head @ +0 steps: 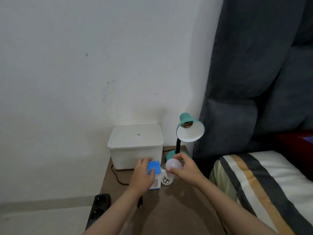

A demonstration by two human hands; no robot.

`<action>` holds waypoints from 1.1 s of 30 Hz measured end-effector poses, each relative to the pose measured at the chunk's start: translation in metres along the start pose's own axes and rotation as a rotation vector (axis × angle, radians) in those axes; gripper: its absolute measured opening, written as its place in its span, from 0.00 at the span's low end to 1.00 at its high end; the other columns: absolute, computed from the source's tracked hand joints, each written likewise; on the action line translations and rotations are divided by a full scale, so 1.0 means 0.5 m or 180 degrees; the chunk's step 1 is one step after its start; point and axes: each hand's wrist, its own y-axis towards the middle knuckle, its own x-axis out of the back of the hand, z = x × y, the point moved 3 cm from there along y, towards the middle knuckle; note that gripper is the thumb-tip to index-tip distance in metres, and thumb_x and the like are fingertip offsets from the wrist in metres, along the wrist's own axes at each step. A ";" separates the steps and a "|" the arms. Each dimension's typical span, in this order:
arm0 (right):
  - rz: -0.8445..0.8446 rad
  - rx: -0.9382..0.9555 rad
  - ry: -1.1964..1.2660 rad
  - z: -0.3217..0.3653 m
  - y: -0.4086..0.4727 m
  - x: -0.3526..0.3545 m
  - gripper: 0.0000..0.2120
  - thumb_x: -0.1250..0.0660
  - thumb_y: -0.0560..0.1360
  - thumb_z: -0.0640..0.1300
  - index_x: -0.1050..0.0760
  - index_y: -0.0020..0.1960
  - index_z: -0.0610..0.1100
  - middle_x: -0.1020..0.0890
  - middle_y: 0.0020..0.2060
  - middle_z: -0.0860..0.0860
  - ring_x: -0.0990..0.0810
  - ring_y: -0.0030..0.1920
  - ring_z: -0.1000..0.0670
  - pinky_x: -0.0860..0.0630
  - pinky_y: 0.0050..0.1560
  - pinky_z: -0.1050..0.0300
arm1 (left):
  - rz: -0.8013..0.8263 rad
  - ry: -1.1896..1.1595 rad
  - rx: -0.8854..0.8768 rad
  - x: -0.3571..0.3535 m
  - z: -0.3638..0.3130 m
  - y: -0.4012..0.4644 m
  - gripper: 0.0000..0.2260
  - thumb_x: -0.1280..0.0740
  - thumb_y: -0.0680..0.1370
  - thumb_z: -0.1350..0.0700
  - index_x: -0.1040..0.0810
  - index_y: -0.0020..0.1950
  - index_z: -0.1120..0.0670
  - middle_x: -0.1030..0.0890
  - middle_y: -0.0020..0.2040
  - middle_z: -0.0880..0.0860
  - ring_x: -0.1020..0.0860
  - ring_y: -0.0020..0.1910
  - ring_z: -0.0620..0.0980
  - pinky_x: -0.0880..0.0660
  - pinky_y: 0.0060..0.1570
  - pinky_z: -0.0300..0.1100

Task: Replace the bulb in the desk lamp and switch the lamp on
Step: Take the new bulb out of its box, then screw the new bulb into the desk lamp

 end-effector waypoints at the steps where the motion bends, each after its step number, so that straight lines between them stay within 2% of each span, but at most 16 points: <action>1: -0.0057 0.0076 -0.0069 0.003 -0.002 0.017 0.21 0.25 0.65 0.51 0.29 0.54 0.53 0.24 0.51 0.54 0.22 0.50 0.53 0.23 0.49 0.58 | 0.0013 -0.0020 -0.0068 0.000 -0.012 0.004 0.16 0.36 0.76 0.57 0.30 0.64 0.54 0.29 0.60 0.51 0.29 0.59 0.47 0.36 0.55 0.34; 3: -0.0156 0.0267 -0.0222 0.011 -0.004 0.049 0.21 0.28 0.68 0.55 0.29 0.58 0.55 0.23 0.50 0.54 0.22 0.49 0.53 0.24 0.49 0.60 | 0.0032 -0.0046 -0.0165 -0.001 -0.035 0.011 0.17 0.36 0.76 0.57 0.31 0.65 0.53 0.29 0.61 0.51 0.30 0.60 0.47 0.37 0.57 0.34; 5: -0.0299 0.0437 -0.0580 0.017 -0.002 0.078 0.19 0.33 0.70 0.59 0.29 0.60 0.59 0.23 0.51 0.52 0.23 0.52 0.52 0.25 0.54 0.56 | 0.0021 -0.0052 -0.0284 -0.003 -0.060 0.022 0.17 0.36 0.77 0.57 0.31 0.65 0.54 0.29 0.61 0.52 0.30 0.61 0.47 0.38 0.57 0.33; 8: -0.0670 0.0445 -0.0821 0.021 -0.004 0.120 0.15 0.33 0.71 0.59 0.24 0.56 0.58 0.26 0.48 0.51 0.24 0.49 0.52 0.27 0.51 0.57 | 0.0009 -0.0079 -0.0404 -0.004 -0.098 0.048 0.16 0.37 0.77 0.57 0.31 0.65 0.54 0.29 0.62 0.53 0.30 0.61 0.48 0.38 0.58 0.33; 12: -0.1244 0.0570 -0.0535 0.021 -0.009 0.164 0.15 0.28 0.69 0.56 0.25 0.54 0.55 0.29 0.48 0.52 0.25 0.46 0.55 0.28 0.47 0.63 | -0.0097 -0.0035 -0.0701 0.006 -0.144 0.099 0.16 0.37 0.76 0.58 0.30 0.64 0.54 0.27 0.60 0.52 0.28 0.59 0.48 0.35 0.57 0.35; 15: -0.1594 0.0739 -0.0233 0.006 -0.006 0.174 0.17 0.25 0.67 0.52 0.27 0.52 0.55 0.33 0.51 0.54 0.26 0.48 0.57 0.27 0.45 0.68 | -0.0156 0.0062 -0.1040 0.005 -0.178 0.133 0.16 0.36 0.76 0.59 0.27 0.63 0.53 0.25 0.58 0.50 0.26 0.57 0.46 0.32 0.55 0.35; 18: -0.2040 0.0987 -0.0194 -0.015 0.009 0.163 0.20 0.22 0.65 0.46 0.28 0.52 0.52 0.35 0.53 0.52 0.28 0.53 0.59 0.26 0.49 0.72 | -0.0125 0.0272 -0.1348 -0.011 -0.196 0.161 0.17 0.36 0.75 0.58 0.27 0.64 0.50 0.25 0.60 0.49 0.26 0.57 0.46 0.27 0.53 0.39; 24: -0.2139 0.1202 -0.0019 -0.026 0.063 0.130 0.23 0.26 0.65 0.36 0.32 0.54 0.49 0.38 0.54 0.52 0.30 0.56 0.60 0.26 0.55 0.68 | -0.0232 0.0538 -0.1766 -0.033 -0.200 0.204 0.18 0.35 0.74 0.59 0.27 0.64 0.50 0.28 0.67 0.51 0.26 0.61 0.50 0.24 0.52 0.42; 28: -0.2307 0.1203 -0.0372 -0.023 0.102 0.116 0.22 0.25 0.66 0.38 0.31 0.55 0.47 0.36 0.55 0.50 0.29 0.51 0.56 0.31 0.54 0.76 | -0.0155 0.0510 -0.1806 -0.045 -0.191 0.225 0.20 0.35 0.74 0.62 0.28 0.65 0.50 0.30 0.70 0.53 0.25 0.59 0.51 0.22 0.51 0.46; 33: -0.2534 0.1179 -0.0799 -0.017 0.128 0.105 0.22 0.25 0.66 0.41 0.29 0.55 0.50 0.30 0.54 0.45 0.29 0.55 0.46 0.23 0.46 0.58 | -0.0140 0.0359 -0.1764 -0.055 -0.182 0.243 0.21 0.37 0.76 0.64 0.31 0.68 0.51 0.32 0.71 0.52 0.26 0.63 0.49 0.28 0.56 0.37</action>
